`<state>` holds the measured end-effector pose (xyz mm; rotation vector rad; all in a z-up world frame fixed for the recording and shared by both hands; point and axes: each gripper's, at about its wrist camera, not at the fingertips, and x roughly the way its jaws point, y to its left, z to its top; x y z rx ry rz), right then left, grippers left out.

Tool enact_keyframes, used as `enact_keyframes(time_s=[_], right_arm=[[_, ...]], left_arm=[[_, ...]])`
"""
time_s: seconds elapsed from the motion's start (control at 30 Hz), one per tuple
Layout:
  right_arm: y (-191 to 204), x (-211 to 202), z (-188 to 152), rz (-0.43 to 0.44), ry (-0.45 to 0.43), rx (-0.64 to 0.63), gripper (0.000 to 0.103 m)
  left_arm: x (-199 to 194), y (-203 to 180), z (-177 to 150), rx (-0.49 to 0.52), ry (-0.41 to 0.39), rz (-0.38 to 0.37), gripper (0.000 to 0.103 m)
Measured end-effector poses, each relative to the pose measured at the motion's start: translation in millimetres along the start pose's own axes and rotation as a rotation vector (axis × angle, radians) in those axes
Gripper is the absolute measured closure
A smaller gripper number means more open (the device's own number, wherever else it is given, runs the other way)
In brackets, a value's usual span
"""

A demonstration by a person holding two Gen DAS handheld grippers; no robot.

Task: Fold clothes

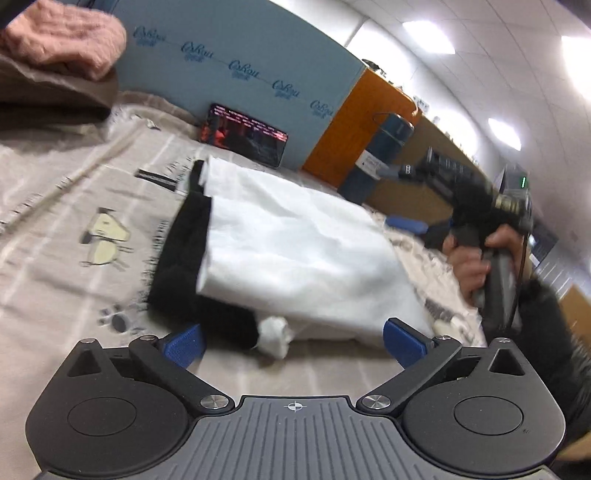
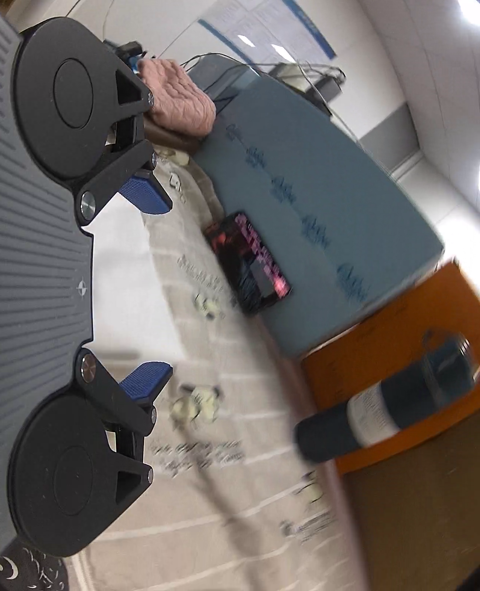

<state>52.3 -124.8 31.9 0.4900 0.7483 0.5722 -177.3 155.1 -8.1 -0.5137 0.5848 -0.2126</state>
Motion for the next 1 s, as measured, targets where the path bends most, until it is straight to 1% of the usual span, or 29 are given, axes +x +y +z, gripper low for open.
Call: enact_keyframes(time_s=[0.1, 0.2, 0.27, 0.3, 0.33, 0.37, 0.4, 0.43, 0.47, 0.5, 0.53, 0.57, 0.6, 0.63, 0.73, 0.83, 0.93, 1.0], right_arm=[[-17.1, 12.2, -0.9, -0.017, 0.045, 0.050, 0.016], [-27.4, 27.7, -3.9, -0.017, 0.089, 0.081, 0.019], [-26.0, 33.6, -7.2, -0.014, 0.085, 0.063, 0.019], [-24.6, 36.0, -8.9, -0.011, 0.080, 0.049, 0.021], [-22.2, 38.0, -10.5, -0.005, 0.082, 0.034, 0.033], [-19.9, 39.5, -12.1, 0.002, 0.091, 0.019, 0.051], [-18.0, 40.9, -13.7, 0.009, 0.103, 0.006, 0.057], [-14.8, 40.2, -15.4, 0.009, 0.101, -0.019, 0.067], [-10.8, 38.0, -17.1, 0.006, 0.090, -0.054, 0.074], [-7.0, 35.4, -17.8, 0.004, 0.077, -0.086, 0.078], [-3.6, 32.2, -17.6, 0.012, 0.064, -0.107, 0.084], [-0.3, 29.0, -17.3, 0.025, 0.050, -0.122, 0.089], [3.7, 24.7, -17.0, 0.043, 0.033, -0.135, 0.091], [8.0, 18.6, -16.5, 0.063, 0.011, -0.148, 0.092], [22.1, -6.0, -15.6, 0.131, -0.073, -0.200, 0.093], [33.1, -31.4, -10.8, 0.172, -0.150, -0.232, 0.094], [33.0, -57.6, -1.9, 0.171, -0.222, -0.254, 0.094], [26.8, -75.1, 5.3, 0.142, -0.271, -0.261, 0.094]], left_arm=[[8.1, 2.7, 4.2, -0.056, -0.021, -0.015, 0.000], [16.3, 5.4, 8.4, -0.112, -0.041, -0.031, 0.000], [21.7, 7.2, 11.2, -0.150, -0.055, -0.041, 0.001], [23.3, 6.9, 11.5, -0.157, -0.068, -0.034, 0.002], [24.5, 6.0, 11.1, -0.158, -0.083, -0.022, 0.003], [25.2, 4.7, 10.8, -0.147, -0.090, 0.001, 0.015], [25.7, 3.2, 10.6, -0.130, -0.092, 0.029, 0.033], [26.2, 1.6, 10.4, -0.113, -0.095, 0.057, 0.048], [26.8, 0.1, 10.1, -0.096, -0.098, 0.086, 0.055], [27.3, -1.4, 9.9, -0.079, -0.100, 0.114, 0.065], [26.7, -1.3, 10.3, -0.072, -0.102, 0.124, 0.070], [25.1, -2.1, 11.0, -0.060, -0.109, 0.127, 0.072], [23.4, -3.8, 11.6, -0.044, -0.121, 0.130, 0.076], [21.4, -8.0, 11.8, -0.014, -0.139, 0.143, 0.078], [22.9, -27.0, 15.0, 0.082, -0.173, 0.145, 0.079], [25.3, -46.3, 18.6, 0.176, -0.202, 0.141, 0.080], [27.7, -65.6, 22.2, 0.270, -0.232, 0.137, 0.080], [40.4, -82.3, 28.1, 0.335, -0.237, 0.108, 0.080]])
